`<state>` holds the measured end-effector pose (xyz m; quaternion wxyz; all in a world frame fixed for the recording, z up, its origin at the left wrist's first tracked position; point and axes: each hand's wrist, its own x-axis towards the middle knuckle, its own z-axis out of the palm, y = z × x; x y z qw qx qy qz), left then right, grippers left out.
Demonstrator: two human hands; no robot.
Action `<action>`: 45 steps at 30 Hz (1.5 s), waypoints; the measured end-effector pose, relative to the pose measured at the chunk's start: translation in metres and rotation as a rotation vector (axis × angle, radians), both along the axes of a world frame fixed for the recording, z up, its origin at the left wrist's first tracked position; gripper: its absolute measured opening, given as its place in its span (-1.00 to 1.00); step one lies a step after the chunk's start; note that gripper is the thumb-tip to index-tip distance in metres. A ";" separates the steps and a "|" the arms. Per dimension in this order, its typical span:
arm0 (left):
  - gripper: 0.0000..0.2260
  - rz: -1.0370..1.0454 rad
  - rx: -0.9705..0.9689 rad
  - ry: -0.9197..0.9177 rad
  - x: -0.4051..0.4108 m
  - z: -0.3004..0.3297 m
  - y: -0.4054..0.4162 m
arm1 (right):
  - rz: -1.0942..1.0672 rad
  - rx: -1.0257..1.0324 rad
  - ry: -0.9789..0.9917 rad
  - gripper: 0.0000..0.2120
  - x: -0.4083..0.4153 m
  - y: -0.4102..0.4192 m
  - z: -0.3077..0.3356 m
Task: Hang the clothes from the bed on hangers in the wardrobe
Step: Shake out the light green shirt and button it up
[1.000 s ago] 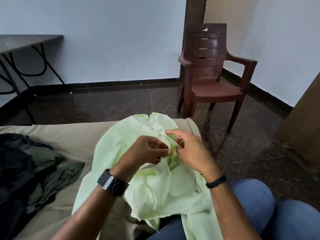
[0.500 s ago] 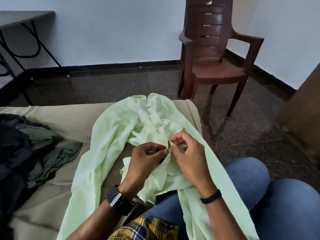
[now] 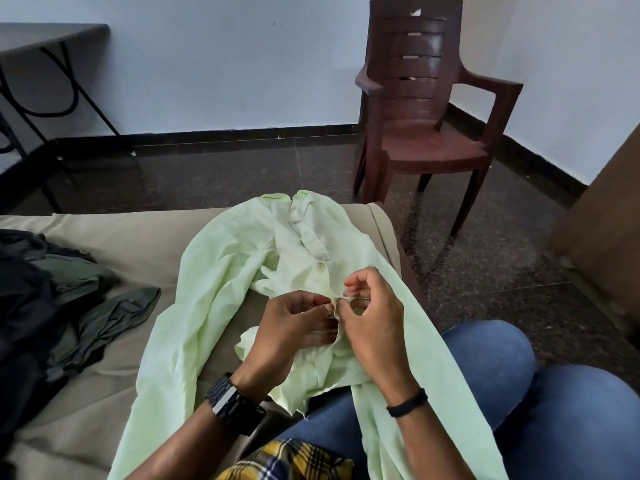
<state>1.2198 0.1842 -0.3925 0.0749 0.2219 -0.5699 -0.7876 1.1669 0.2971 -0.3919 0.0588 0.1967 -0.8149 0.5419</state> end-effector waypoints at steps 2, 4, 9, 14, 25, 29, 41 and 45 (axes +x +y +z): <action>-0.99 0.006 -0.005 -0.009 0.001 -0.004 0.000 | -0.032 -0.028 -0.019 -0.79 0.002 0.001 -0.003; -0.99 0.023 -0.063 -0.009 0.003 -0.006 0.001 | -0.042 -0.011 0.008 -0.80 0.004 0.000 -0.004; -0.98 0.036 -0.297 0.043 0.000 -0.011 0.005 | -0.141 0.046 0.232 -0.79 0.005 -0.004 -0.005; -0.98 0.027 -0.195 0.022 -0.002 -0.017 0.007 | -0.220 -0.149 -0.020 -0.83 0.000 -0.007 -0.016; -0.97 0.128 -0.102 0.140 -0.005 -0.007 0.002 | -0.095 -0.630 -0.558 -0.91 -0.029 -0.002 0.008; -0.99 0.126 -0.080 0.164 -0.008 0.006 -0.008 | 0.031 0.105 -0.068 -0.97 -0.044 0.016 0.048; -0.96 -0.052 0.013 0.007 0.012 -0.003 0.004 | 0.172 0.230 -0.189 -0.91 0.004 0.029 0.023; -0.98 -0.051 0.016 -0.030 0.012 -0.006 0.005 | 0.142 0.152 -0.252 -0.92 0.011 0.031 0.009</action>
